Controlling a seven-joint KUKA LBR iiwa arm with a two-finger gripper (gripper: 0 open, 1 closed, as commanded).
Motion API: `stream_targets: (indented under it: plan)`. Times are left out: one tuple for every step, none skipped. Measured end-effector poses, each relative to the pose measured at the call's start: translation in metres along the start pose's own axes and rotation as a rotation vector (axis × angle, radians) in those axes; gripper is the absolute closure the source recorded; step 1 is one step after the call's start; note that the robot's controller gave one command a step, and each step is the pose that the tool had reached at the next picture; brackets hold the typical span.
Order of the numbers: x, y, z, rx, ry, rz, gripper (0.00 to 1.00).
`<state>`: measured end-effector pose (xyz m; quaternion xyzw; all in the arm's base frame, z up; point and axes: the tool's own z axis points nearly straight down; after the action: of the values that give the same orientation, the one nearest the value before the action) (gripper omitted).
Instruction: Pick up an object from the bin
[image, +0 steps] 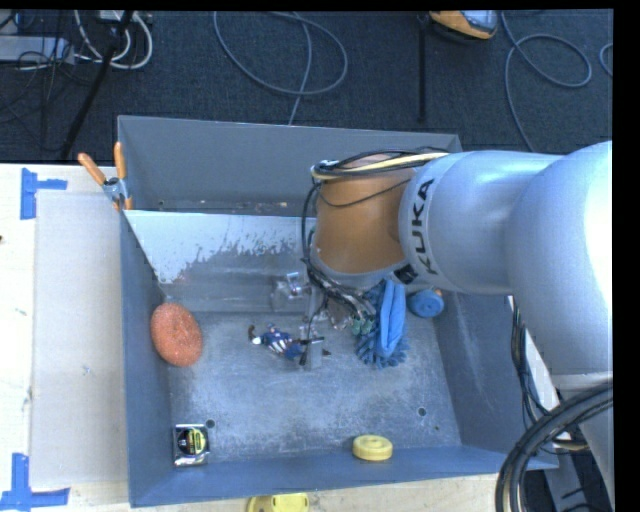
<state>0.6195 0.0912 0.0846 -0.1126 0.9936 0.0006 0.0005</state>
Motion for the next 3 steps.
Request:
stream_targets:
  plan:
    - [0.012, 0.000, 0.014, 0.000, 0.003, 0.001, 0.00]
    - [-0.001, -0.003, 0.015, 0.000, 0.001, 0.212, 1.00]
    - [-0.001, -0.003, 0.015, 0.000, 0.001, 0.212, 1.00]
